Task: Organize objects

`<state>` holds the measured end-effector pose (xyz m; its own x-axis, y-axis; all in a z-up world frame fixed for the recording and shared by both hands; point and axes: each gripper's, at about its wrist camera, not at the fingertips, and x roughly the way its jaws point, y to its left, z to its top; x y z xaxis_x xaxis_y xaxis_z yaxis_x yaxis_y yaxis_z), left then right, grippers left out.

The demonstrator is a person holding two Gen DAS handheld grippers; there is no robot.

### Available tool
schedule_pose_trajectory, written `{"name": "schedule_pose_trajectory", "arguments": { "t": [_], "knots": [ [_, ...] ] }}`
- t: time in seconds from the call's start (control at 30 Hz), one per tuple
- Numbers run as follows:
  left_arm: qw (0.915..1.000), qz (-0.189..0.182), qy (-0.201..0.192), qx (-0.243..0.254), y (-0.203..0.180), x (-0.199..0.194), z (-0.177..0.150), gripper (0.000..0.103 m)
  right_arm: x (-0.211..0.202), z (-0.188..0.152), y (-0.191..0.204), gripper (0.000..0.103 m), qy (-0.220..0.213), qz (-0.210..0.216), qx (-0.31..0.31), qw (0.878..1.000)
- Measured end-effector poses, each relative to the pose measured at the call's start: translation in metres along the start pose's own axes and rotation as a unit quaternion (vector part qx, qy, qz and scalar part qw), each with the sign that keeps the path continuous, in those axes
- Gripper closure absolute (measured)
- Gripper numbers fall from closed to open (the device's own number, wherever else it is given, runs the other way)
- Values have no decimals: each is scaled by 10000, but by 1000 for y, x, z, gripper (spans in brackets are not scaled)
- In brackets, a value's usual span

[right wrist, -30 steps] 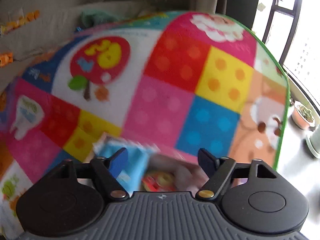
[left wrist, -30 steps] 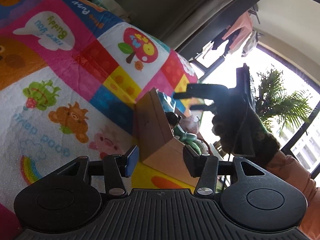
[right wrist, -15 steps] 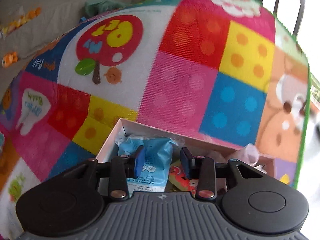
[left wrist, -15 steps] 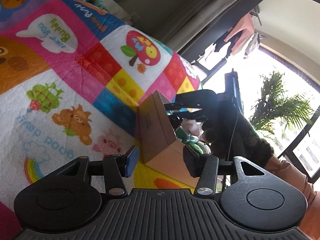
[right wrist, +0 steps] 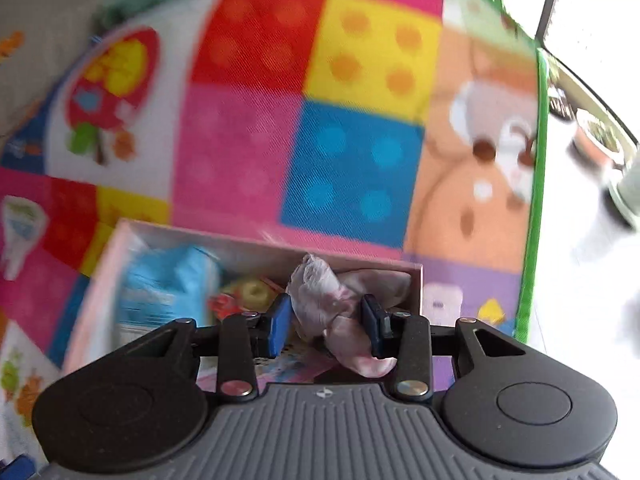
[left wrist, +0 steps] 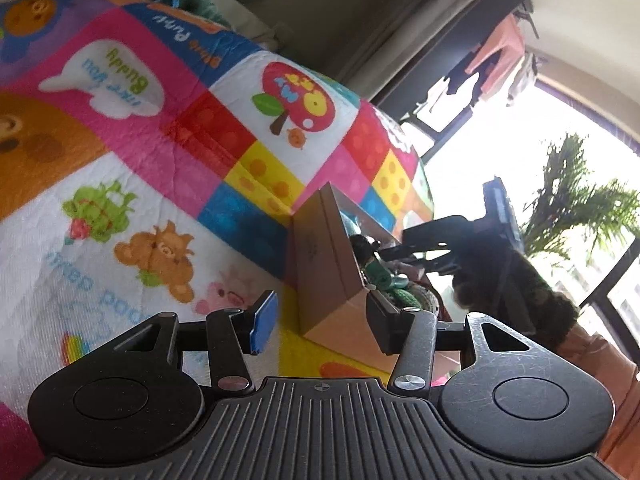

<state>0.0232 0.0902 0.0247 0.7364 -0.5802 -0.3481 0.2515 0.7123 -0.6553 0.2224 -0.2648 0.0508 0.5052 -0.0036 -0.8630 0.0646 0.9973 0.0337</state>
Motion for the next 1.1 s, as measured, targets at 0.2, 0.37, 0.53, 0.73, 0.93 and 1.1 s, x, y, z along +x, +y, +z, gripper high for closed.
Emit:
{"name": "schedule_pose_trajectory", "arguments": {
  "t": [0.2,0.37,0.53,0.73,0.93,1.1],
  "knots": [
    [9974,338,231,587,-25,-2,15,50,3,4,7,64,-16,132,-36,9999],
    [9922,558,458,1018,-49,12,25,50,-61,-42,-4,45,-1146,158,-553,9917],
    [9815,842,816,1514,-76,43,30,50,-125,-114,-28,30,-2052,314,-1181,9710],
    [9456,1876,1559,2155,-94,100,32,49,-134,-177,-45,30,-1770,764,-1425,9708],
    [9275,2481,2027,1926,-86,127,35,25,-117,-216,-15,36,-1756,566,-2236,9571],
    [9258,2616,1990,1867,-79,123,32,17,-102,-205,-3,41,-1801,470,-2149,9587]
  ]
}}
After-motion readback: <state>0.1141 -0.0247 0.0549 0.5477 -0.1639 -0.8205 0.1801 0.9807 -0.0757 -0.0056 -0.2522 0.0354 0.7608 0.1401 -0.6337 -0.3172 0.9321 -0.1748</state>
